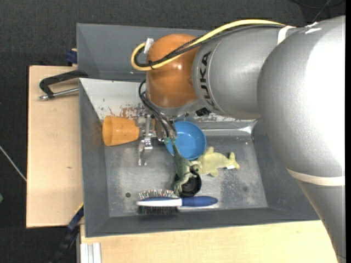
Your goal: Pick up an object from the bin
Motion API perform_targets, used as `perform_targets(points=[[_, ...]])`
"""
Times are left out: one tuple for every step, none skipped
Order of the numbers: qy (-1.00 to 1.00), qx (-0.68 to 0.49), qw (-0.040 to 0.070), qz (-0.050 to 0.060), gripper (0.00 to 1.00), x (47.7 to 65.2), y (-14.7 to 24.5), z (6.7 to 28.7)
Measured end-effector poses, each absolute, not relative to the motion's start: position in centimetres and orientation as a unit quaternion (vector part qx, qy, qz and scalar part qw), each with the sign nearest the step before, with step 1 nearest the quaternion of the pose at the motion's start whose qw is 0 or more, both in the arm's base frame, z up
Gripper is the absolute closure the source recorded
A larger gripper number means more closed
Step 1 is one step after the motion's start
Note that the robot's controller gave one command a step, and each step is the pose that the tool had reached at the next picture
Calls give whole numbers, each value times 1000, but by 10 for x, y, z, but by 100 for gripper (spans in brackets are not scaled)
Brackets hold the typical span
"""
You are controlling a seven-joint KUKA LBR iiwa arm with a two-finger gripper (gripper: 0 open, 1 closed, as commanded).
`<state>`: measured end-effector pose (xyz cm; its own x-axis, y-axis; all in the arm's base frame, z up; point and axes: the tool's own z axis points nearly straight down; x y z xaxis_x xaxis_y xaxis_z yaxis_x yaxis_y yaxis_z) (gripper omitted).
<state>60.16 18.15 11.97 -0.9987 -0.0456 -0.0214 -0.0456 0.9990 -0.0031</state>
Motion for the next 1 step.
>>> perform_targets(points=[[1000,-24,3,-2,100,598,182,113]])
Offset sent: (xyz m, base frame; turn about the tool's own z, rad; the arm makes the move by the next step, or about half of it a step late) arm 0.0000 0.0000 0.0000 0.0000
